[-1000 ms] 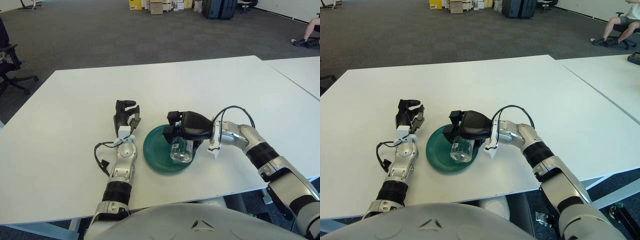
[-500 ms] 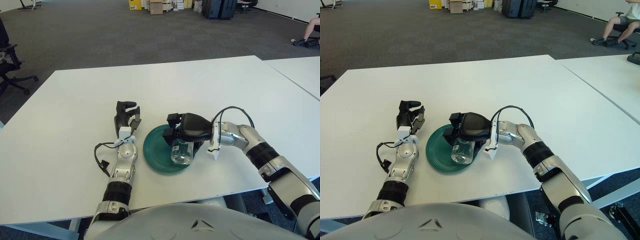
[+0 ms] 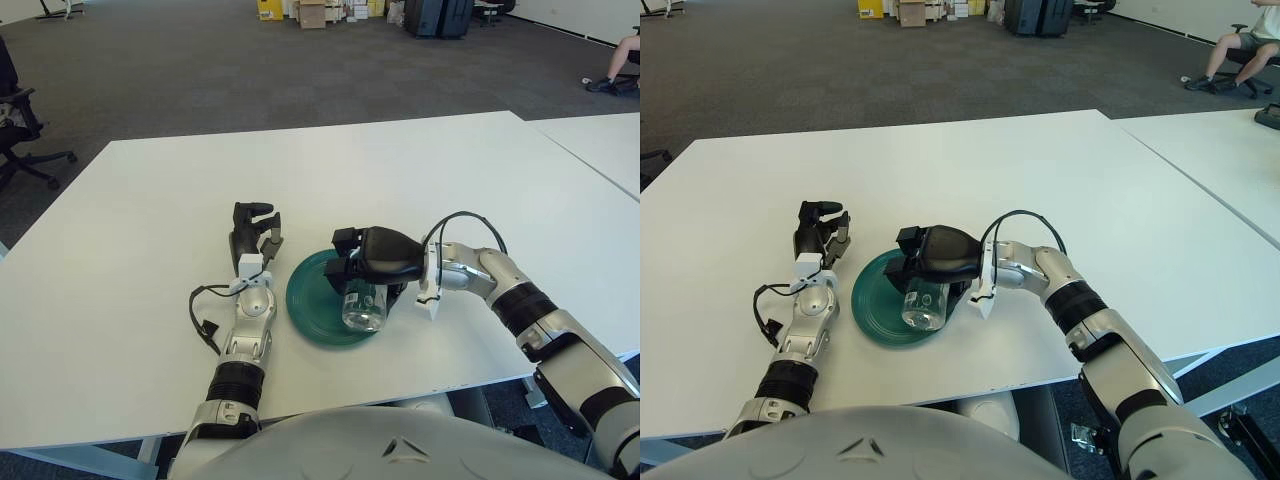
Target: Put the bottle into the plate.
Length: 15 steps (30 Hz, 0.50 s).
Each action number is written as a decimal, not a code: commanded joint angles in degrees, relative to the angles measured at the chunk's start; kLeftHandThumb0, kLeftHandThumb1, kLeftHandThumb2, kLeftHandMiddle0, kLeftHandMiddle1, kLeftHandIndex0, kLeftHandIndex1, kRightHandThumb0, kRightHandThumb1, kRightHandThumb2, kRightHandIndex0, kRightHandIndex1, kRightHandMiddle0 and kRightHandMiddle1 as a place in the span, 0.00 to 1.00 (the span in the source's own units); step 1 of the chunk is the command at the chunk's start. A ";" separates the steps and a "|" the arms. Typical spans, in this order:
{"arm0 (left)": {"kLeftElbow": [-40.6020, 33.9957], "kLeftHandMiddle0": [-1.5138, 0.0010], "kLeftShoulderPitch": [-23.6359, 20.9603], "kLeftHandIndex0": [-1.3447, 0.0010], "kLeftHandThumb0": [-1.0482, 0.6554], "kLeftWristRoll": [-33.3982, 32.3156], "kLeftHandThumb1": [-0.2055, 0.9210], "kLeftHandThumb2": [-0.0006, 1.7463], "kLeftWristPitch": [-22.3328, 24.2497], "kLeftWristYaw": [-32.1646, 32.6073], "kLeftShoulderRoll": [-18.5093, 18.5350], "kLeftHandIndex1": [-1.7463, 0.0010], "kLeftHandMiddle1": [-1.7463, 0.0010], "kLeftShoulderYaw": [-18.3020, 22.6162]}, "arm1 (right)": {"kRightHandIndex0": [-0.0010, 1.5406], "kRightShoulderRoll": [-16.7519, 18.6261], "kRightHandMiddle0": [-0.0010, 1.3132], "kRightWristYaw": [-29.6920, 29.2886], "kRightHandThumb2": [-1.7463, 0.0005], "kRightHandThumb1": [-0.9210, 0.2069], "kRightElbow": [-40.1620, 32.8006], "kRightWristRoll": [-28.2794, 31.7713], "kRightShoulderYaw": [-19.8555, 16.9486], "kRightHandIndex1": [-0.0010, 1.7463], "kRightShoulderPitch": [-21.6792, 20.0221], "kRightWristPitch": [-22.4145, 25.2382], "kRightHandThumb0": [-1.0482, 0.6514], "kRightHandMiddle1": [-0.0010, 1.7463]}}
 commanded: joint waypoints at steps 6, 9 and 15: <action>0.38 0.60 -1.65 0.77 0.41 -0.41 1.00 0.24 -1.37 0.33 -1.13 0.07 0.49 -0.05 | 0.42 0.76 0.39 -3.24 0.21 0.60 -2.74 0.90 -2.55 1.00 -0.79 2.24 0.64 0.97; 0.65 0.60 -1.81 0.77 0.41 -0.50 1.00 0.24 -1.31 0.18 -1.02 0.07 0.49 -0.01 | 0.39 0.82 0.38 -5.19 0.25 0.55 -3.45 -0.48 -2.82 1.00 -0.52 2.81 0.62 0.93; 0.99 0.60 -2.04 0.77 0.41 -0.74 1.00 0.24 -1.30 -0.09 -0.88 0.07 0.48 0.06 | 0.33 0.26 0.36 -7.92 0.35 0.44 -4.99 -2.93 -2.56 1.00 -0.45 4.37 0.61 0.89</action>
